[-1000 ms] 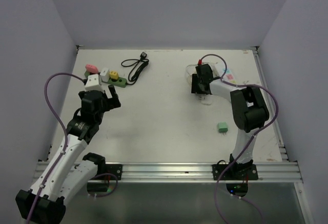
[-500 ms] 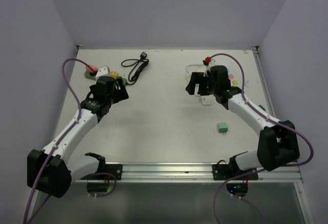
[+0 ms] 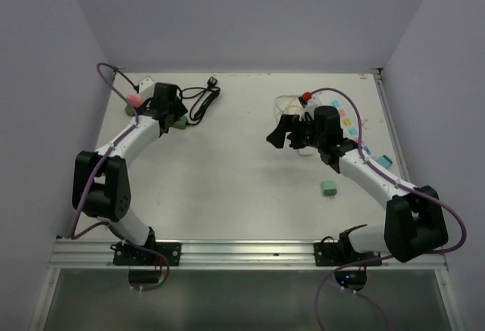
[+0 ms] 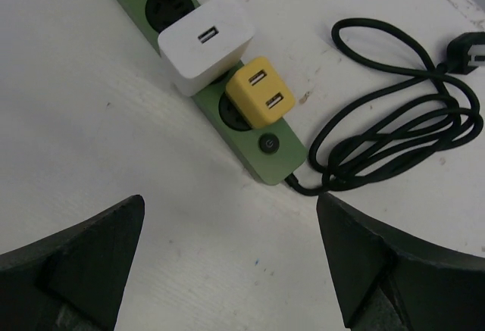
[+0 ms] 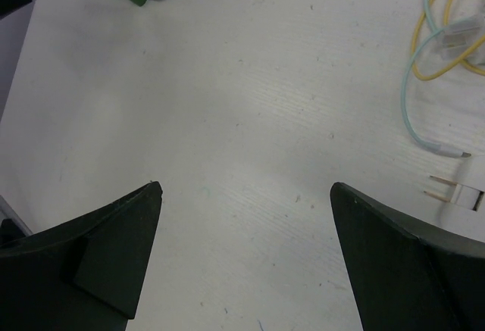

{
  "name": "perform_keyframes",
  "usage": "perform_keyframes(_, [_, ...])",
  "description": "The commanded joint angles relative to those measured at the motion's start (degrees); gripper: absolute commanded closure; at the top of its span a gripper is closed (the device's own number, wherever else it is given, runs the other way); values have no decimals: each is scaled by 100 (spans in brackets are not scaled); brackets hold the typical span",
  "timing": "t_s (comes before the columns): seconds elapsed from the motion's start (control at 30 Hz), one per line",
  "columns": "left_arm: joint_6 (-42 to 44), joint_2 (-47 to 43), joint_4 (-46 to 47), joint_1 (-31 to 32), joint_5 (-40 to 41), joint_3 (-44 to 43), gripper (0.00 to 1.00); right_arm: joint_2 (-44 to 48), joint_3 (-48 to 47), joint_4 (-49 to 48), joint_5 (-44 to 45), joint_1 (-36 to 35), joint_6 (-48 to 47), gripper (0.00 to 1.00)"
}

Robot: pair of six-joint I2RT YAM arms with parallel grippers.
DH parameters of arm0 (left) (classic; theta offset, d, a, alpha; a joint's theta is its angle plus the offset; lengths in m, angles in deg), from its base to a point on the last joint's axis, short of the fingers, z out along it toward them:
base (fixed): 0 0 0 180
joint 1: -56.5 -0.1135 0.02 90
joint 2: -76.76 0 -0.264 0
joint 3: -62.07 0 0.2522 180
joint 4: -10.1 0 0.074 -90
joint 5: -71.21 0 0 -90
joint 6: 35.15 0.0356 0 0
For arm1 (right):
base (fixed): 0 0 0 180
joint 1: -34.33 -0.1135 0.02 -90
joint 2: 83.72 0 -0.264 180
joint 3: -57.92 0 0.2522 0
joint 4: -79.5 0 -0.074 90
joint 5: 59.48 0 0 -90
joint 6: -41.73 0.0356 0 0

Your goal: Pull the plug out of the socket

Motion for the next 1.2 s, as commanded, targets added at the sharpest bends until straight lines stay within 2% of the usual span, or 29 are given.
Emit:
perform_keyframes(0.0, [-512,589,292,-32,437,-683,1,149,-11,-298,-215,-16,90,3])
perform_keyframes(0.27, [-1022,2029,-129,-15,771,-1763,1,123,16,-412,-259,-7,64,3])
perform_keyframes(0.5, [-1075,2857,-552,3,1000,-2424,5,105,-19,-308,-251,-7,-15,3])
perform_keyframes(0.7, [-1084,3025,-667,73,912,-2310,23,114,-46,-237,-145,-7,-50,4])
perform_keyframes(0.8, [-935,2937,-675,161,895,-2152,37,88,-55,-219,-101,-7,-50,4])
perform_keyframes(0.93, [-592,2683,-606,328,868,-1862,61,70,-72,-167,-40,-7,-59,4])
perform_keyframes(1.17, [286,1980,-465,1223,571,-1037,81,123,-81,-87,83,-8,-112,4])
